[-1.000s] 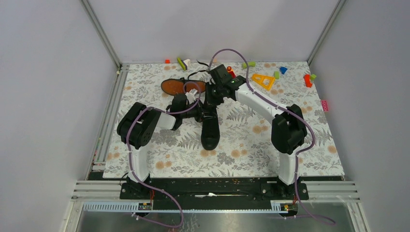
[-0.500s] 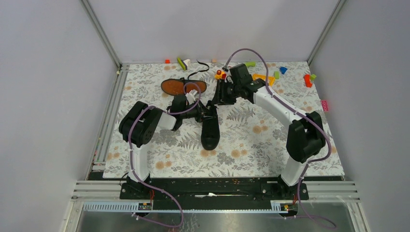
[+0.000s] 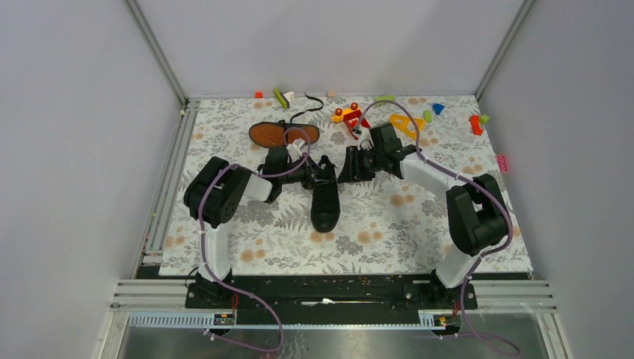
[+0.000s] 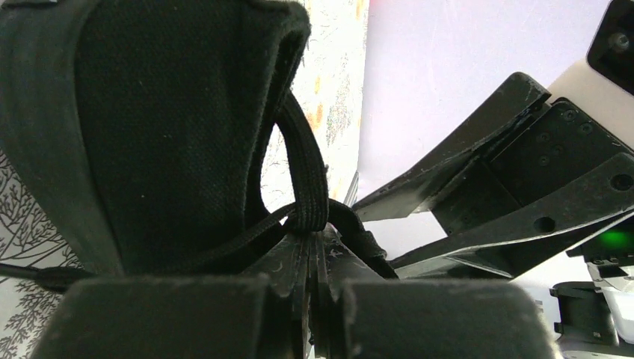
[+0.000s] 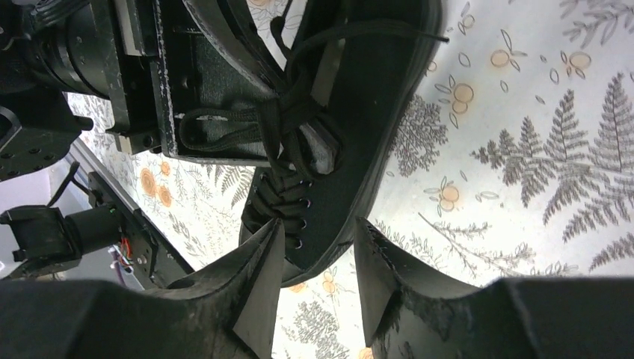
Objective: Tie the shoes
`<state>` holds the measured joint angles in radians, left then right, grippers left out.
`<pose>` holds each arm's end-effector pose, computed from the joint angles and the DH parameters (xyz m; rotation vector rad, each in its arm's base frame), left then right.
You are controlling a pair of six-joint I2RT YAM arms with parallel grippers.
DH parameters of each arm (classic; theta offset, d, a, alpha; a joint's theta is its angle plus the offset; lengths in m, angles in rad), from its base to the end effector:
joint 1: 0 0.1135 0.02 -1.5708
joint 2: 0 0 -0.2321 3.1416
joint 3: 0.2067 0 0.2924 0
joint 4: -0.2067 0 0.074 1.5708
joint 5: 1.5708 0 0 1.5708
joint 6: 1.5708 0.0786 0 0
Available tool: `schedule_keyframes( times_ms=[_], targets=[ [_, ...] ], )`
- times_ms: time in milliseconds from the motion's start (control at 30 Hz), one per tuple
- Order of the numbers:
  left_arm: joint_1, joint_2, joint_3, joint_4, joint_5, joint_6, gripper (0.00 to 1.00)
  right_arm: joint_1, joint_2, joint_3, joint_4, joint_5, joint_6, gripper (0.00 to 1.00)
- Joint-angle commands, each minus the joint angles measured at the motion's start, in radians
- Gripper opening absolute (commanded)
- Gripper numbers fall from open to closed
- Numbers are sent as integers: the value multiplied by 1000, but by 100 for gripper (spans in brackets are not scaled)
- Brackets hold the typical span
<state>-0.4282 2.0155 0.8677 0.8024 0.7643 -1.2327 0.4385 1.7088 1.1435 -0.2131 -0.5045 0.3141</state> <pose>0.3550 -0.2218 0.0424 -0.2893 2.2674 -1.7378 0.3708 0.2159 0.1405 -0.4102 2.3953 0.9506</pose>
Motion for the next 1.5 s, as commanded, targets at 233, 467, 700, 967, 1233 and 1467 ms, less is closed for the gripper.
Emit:
schedule_keyframes(
  times_ms=[233, 467, 700, 967, 1233, 1467],
  targets=[
    [9, -1, -15, 50, 18, 7, 0, 20, 62, -1, 184, -31, -126, 46],
    [9, 1, -12, 51, 23, 6, 0, 51, 92, 21, 185, -27, -157, 46],
    [9, 5, -9, 51, 28, 6, 0, 60, 112, 40, 193, -14, -149, 28],
    [9, -14, -17, 16, 16, 25, 5, 60, 74, 32, 202, 23, -140, 0],
    [14, -138, -53, -184, -56, 129, 19, 62, 47, 58, 118, 115, -146, 0],
    [37, -255, -84, -332, -65, 195, 26, 74, 51, 76, 79, 133, -152, 0]
  ],
)
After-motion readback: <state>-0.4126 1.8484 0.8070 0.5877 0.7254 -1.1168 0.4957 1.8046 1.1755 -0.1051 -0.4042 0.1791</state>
